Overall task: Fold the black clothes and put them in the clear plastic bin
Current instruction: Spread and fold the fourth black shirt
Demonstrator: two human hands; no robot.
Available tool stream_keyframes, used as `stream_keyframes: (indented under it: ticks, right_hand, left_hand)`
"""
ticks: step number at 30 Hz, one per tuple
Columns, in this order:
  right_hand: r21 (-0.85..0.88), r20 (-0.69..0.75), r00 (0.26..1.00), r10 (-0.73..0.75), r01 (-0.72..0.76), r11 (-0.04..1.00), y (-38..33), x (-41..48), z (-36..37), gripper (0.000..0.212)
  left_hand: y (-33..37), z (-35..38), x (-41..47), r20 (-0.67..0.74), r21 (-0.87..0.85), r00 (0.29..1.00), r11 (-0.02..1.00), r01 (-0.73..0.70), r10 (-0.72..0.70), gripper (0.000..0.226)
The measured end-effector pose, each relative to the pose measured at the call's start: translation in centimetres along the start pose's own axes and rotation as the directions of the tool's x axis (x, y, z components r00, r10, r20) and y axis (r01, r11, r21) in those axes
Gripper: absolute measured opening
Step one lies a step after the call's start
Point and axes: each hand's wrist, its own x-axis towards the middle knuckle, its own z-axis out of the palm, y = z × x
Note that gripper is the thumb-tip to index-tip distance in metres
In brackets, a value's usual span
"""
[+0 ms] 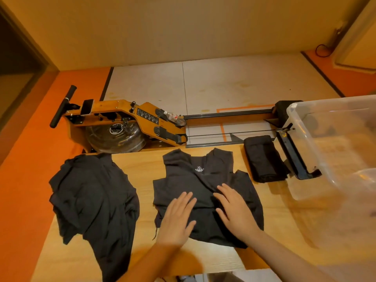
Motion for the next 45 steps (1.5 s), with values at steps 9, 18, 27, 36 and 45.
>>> stream_keyframes:
  ticks: [9, 18, 27, 36, 45]
  right_hand:
    - [-0.075, 0.059, 0.997, 0.056, -0.052, 0.996, 1.4, -8.3, 4.0, 0.058]
    - [0.413, 0.291, 0.928, 0.233, -0.341, 0.844, 1.5, -5.5, -1.7, 0.007]
    - [0.467, 0.041, 0.913, 0.405, -0.376, 0.800, 2.1, -1.0, -5.4, 0.039]
    - [0.065, 0.228, 0.944, 0.237, -0.257, 0.964, 0.6, -4.2, 0.2, 0.064]
    - [0.191, -0.005, 0.943, 0.332, -0.325, 0.926, 1.7, -6.3, 0.9, 0.035]
  left_hand:
    - [-1.8, 3.6, -3.8, 0.103, 0.101, 0.990, 0.989, -0.111, 0.101, 0.050]
    - [-0.7, -1.3, -1.3, 0.121, -0.268, 0.988, 0.955, 0.128, -0.099, 0.012]
    - [-2.4, -5.1, 2.3, 0.024, -0.301, 0.972, 0.925, 0.229, -0.233, 0.049]
    - [-0.2, 0.1, -3.3, 0.121, -0.059, 0.972, 0.976, 0.211, -0.203, 0.076]
    - [-0.2, 0.4, -4.4, 0.098, -0.177, 0.980, 0.966, 0.188, -0.173, 0.024]
